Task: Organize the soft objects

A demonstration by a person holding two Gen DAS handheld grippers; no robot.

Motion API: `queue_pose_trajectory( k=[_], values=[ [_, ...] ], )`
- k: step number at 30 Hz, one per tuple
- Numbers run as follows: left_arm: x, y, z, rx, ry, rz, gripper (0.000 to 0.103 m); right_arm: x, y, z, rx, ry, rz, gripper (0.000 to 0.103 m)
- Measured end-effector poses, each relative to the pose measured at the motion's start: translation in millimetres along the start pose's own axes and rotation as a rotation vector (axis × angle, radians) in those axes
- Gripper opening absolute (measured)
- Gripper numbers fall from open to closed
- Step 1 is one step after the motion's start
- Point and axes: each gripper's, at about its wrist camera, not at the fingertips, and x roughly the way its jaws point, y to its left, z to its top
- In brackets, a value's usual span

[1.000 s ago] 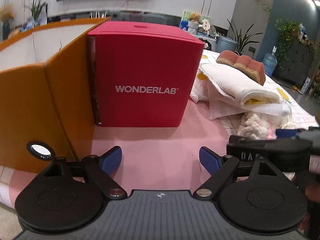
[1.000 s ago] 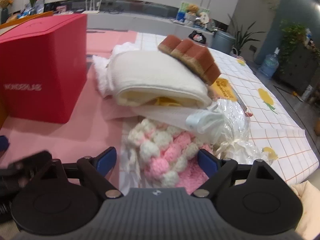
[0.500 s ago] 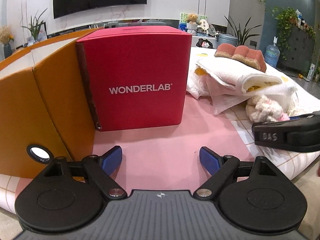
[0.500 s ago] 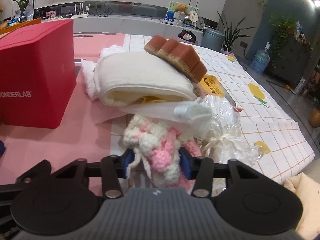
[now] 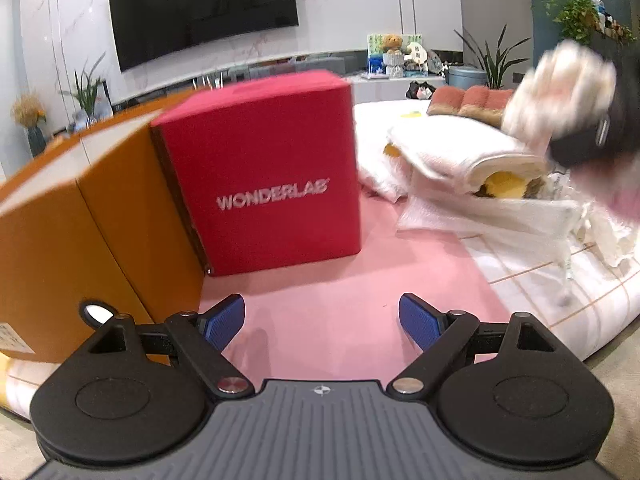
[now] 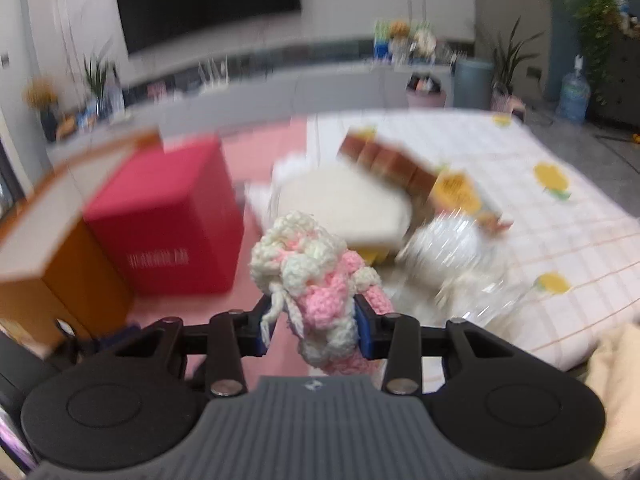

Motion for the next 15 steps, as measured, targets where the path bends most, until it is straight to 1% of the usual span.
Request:
queue_pose_trajectory(
  k=[2,4,6,7,8,10,12,13,15],
  values=[
    [-9,-9,1,0.023,-0.018,-0.025,0.102,-20,-11,7,0.014,-0.065,-0.030,0.040],
    [-19,-22,3,0.059,-0.040,-0.084,0.102,-36,-24,12,0.034,-0.126,-0.089,0.041],
    [-30,-40,2,0.119,-0.074,-0.162,0.102,-49,-43,17,0.116,-0.187,-0.153,0.042],
    [-35,-49,1,0.150,-0.092,-0.183,0.102,-54,-54,19,0.167,-0.204,-0.181,0.042],
    [-38,-58,-1,0.186,-0.111,-0.197,0.102,-58,-63,21,0.197,-0.202,-0.204,0.042],
    [-40,-81,-5,0.298,-0.159,-0.209,0.102,-60,-73,21,0.219,-0.212,-0.213,0.042],
    [-38,-100,-10,0.415,-0.199,-0.199,0.102,-60,-79,19,0.233,-0.207,-0.208,0.042],
    [-35,-111,-11,0.481,-0.223,-0.186,0.102,-59,-80,18,0.243,-0.200,-0.196,0.042],
    [-28,-125,-13,0.581,-0.264,-0.174,0.102,-56,-84,17,0.269,-0.181,-0.158,0.042]
  ],
)
